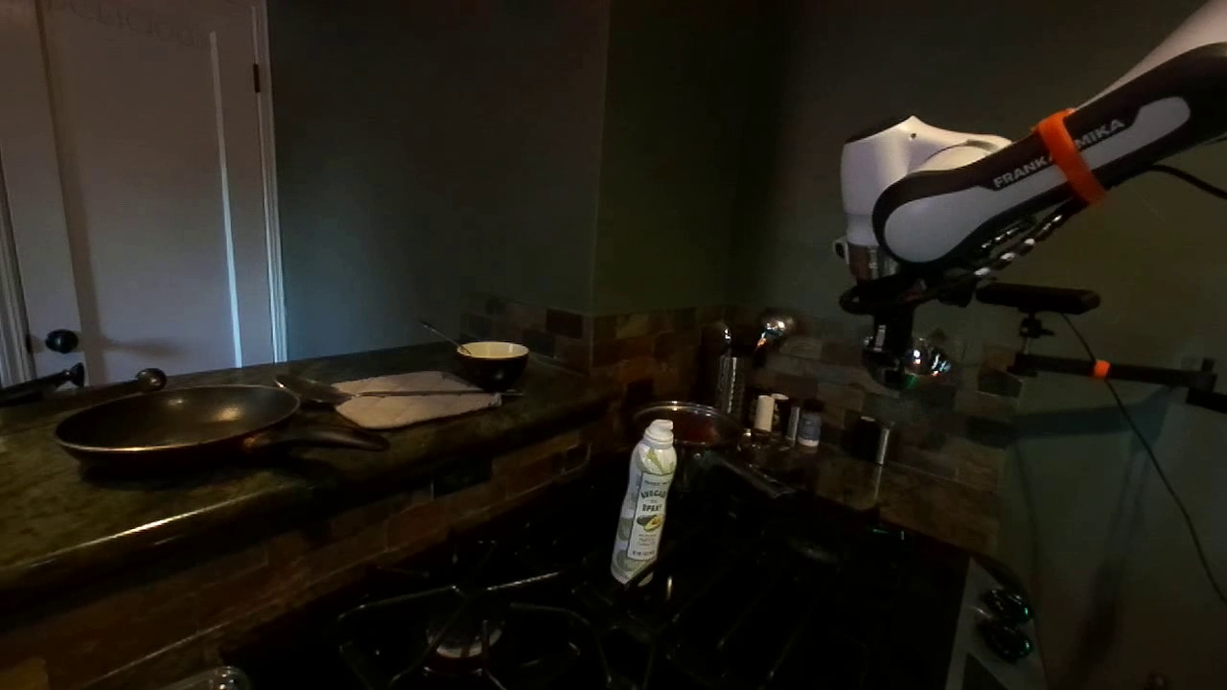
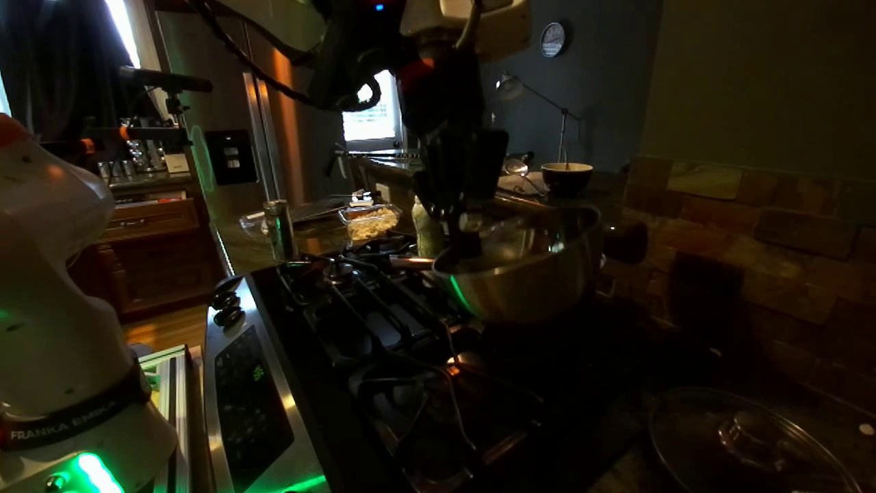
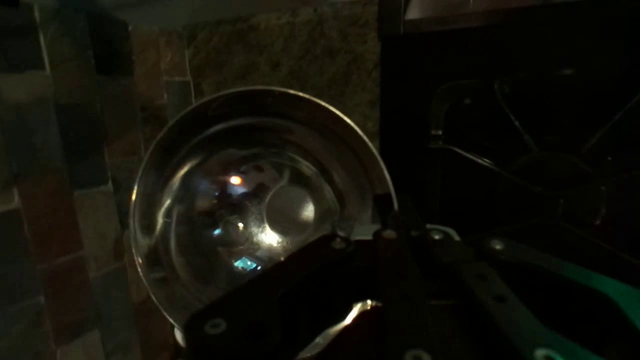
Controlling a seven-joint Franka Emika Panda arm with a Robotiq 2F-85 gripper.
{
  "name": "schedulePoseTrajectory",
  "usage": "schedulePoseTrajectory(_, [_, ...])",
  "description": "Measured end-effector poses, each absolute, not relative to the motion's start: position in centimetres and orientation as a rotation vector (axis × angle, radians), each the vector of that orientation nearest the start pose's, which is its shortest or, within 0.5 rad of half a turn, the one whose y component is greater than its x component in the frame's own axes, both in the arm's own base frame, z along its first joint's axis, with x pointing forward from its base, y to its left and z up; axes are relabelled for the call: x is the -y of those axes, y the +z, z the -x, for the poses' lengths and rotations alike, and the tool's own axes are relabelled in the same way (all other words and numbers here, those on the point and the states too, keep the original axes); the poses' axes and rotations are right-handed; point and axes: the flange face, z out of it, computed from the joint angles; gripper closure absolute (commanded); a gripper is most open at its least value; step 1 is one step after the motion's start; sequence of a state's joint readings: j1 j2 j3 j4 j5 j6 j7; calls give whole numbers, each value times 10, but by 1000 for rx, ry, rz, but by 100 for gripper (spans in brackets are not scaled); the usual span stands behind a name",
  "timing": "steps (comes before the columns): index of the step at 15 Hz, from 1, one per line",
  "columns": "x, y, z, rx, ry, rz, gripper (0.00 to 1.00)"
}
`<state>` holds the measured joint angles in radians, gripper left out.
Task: Pick up the bowl on the counter and put it into the pan
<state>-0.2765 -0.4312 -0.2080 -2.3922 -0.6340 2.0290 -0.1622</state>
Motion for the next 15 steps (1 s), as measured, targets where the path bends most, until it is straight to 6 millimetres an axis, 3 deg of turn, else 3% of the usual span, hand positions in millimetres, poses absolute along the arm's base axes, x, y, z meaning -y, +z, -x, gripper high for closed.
schedulePoseTrajectory(5, [142,547,-352,418,23,3671,99])
schedulePoseTrajectory(8, [104,568,-343,730,-55,3629,97])
schedulePoseTrajectory(10, [97,573,-340,830,-81,3607,97])
schedulePoseTrajectory(15, [99,570,-339,858,-66,3595,99])
